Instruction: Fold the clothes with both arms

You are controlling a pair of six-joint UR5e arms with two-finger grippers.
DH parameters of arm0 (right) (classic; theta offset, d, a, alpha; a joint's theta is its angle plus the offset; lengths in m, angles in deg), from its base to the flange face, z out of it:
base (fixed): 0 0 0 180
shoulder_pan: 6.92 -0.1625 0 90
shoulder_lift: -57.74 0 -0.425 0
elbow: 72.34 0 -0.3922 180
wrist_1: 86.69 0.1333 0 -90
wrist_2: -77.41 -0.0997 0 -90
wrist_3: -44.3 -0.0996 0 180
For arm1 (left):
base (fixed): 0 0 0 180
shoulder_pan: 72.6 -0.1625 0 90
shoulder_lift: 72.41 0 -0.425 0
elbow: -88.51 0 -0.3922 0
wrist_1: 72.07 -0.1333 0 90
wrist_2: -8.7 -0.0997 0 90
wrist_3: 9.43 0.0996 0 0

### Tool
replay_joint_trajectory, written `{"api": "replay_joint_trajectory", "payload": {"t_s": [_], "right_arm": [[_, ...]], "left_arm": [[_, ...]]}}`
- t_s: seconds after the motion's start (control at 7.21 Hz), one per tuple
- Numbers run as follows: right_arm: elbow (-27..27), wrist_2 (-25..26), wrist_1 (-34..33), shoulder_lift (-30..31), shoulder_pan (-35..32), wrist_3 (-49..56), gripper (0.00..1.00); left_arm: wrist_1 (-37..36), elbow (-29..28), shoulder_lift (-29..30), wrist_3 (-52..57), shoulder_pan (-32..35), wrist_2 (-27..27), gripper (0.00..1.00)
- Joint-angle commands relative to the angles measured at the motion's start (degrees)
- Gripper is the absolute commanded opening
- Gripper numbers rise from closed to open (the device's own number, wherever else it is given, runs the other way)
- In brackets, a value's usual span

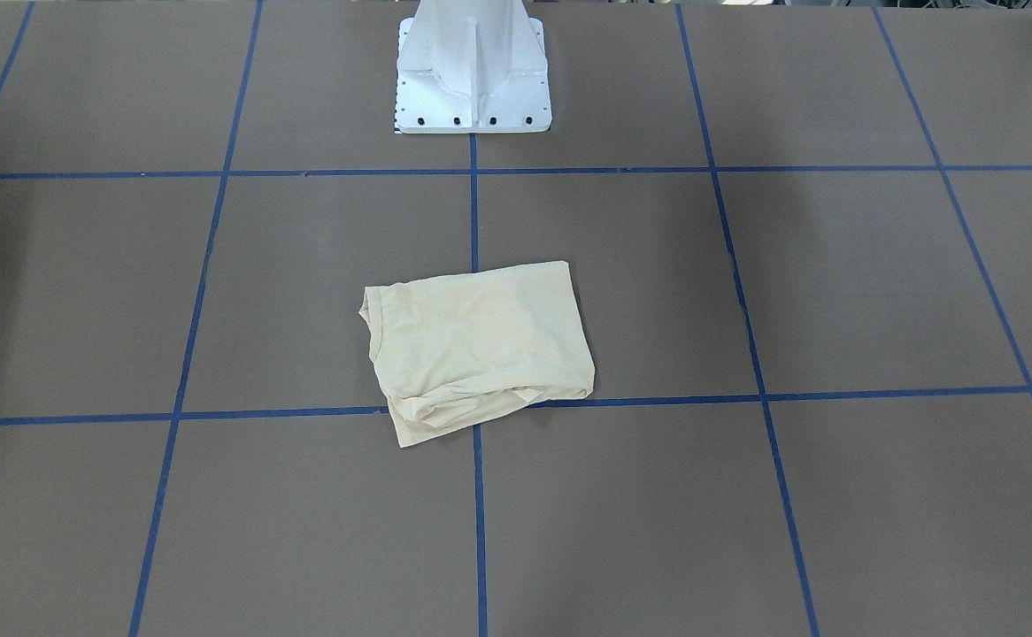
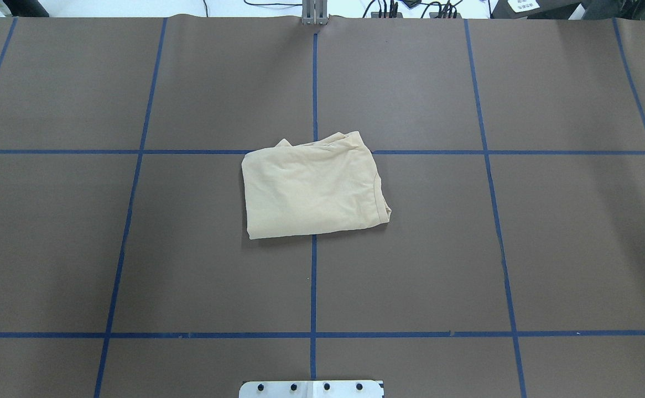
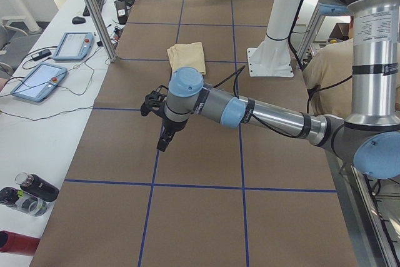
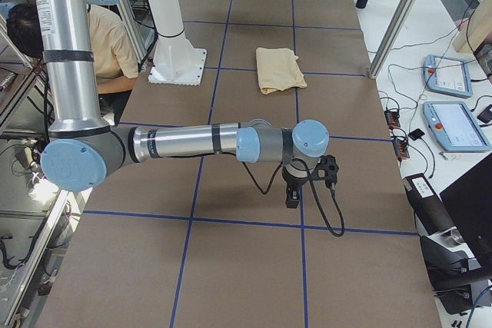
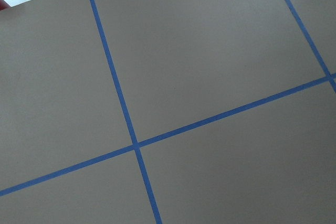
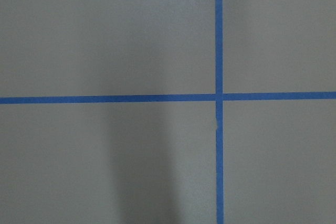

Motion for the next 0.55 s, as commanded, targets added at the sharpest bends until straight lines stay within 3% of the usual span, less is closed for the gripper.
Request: {"api": "replay_joint_trajectory", "payload": {"t_s": [0.0,0.42], "right_arm": [[0.2,0.2,0.0,-0.4,-0.1,-0.3,1.0],[-0.9,-0.8,0.0,-0.3,-0.3,-0.3,1.0]], "left_arm": [[-0.2,2.5,-0.4,0.0,0.7,0.1,1.0],[-0.3,1.9,-0.1,0.0,0.3,-0.5,1.0]]}}
